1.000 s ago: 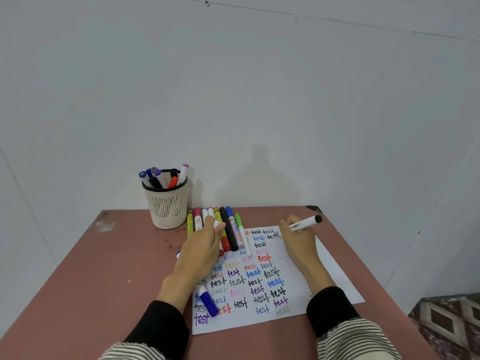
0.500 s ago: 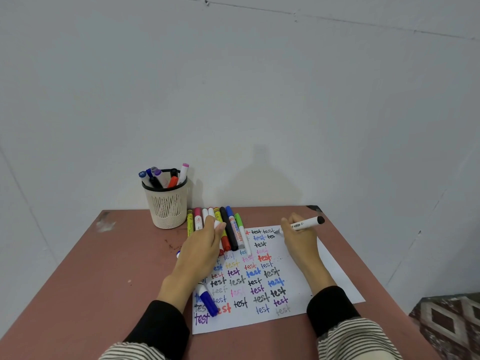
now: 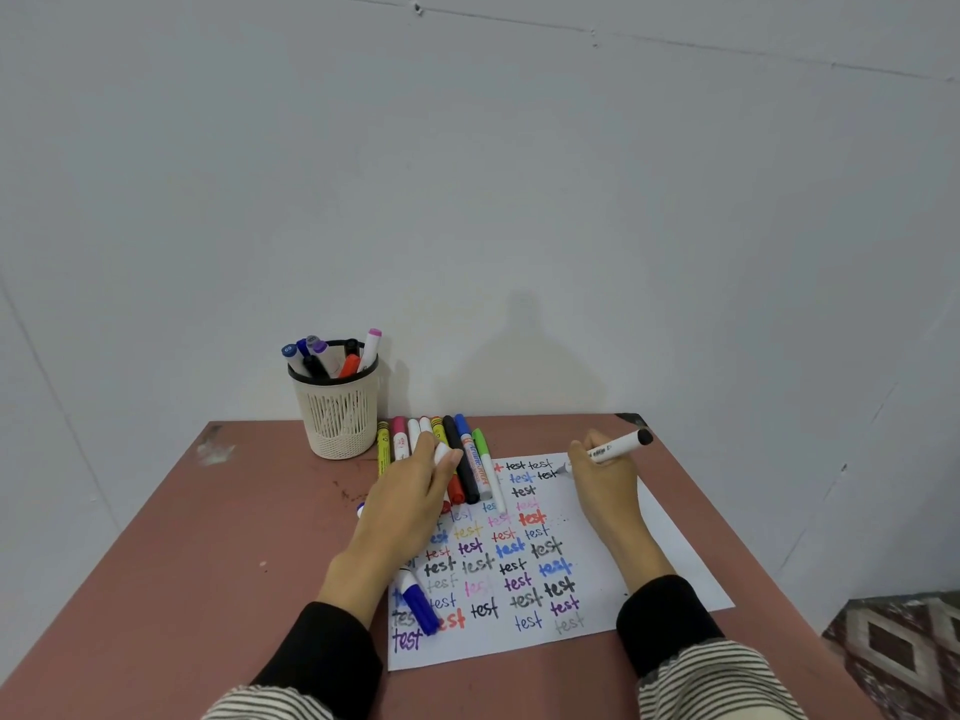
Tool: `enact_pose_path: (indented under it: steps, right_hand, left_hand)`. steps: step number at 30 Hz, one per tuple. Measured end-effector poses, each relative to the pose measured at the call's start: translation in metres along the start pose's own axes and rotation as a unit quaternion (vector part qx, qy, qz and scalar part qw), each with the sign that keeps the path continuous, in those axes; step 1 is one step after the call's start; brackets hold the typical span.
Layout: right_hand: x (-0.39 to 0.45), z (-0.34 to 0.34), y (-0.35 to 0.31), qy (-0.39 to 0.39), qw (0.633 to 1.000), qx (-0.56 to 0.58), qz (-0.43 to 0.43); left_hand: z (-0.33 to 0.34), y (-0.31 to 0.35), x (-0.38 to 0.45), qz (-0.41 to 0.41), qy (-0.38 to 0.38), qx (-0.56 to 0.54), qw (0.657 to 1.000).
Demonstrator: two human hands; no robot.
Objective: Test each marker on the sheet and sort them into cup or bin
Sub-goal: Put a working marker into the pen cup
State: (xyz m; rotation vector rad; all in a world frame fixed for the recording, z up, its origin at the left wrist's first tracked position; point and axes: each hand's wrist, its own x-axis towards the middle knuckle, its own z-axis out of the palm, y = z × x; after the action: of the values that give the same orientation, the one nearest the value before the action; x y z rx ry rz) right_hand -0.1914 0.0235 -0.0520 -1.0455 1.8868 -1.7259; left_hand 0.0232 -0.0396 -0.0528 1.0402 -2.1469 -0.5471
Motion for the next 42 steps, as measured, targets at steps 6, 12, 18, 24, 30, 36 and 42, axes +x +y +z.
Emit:
enact_pose_path:
  steps: [6, 12, 18, 24, 30, 36, 42]
  right_hand:
    - [-0.004, 0.001, -0.012, -0.02, 0.997, 0.078, 0.003]
    - [-0.004, 0.006, -0.022, -0.126, 0.945, 0.276, 0.12]
    - [-0.004, 0.005, -0.023, -0.13, 0.93, 0.31, 0.148]
    - [-0.008, 0.007, -0.027, -0.137, 0.931, 0.306, 0.143]
    - [-0.01, 0.005, -0.029, -0.139, 0.931, 0.309, 0.137]
    - [-0.013, 0.01, -0.03, -0.16, 0.937, 0.285, 0.126]
    - [-0.015, 0.015, -0.032, -0.163, 0.942, 0.267, 0.125]
  left_hand:
    - [-0.003, 0.005, 0.001, 0.038, 0.021, -0.023, 0.999]
    - [-0.001, 0.002, 0.004, 0.04, 0.015, -0.112, 0.993]
    - [-0.002, 0.008, 0.006, 0.016, 0.026, -0.185, 0.982]
    - [-0.003, 0.014, 0.006, -0.033, 0.026, -0.266, 0.963]
    - [-0.005, 0.015, 0.007, -0.041, 0.006, -0.302, 0.952]
    - [0.002, 0.013, 0.008, -0.046, -0.026, -0.29, 0.956]
    - [0.001, 0.012, 0.008, -0.051, -0.021, -0.29, 0.956]
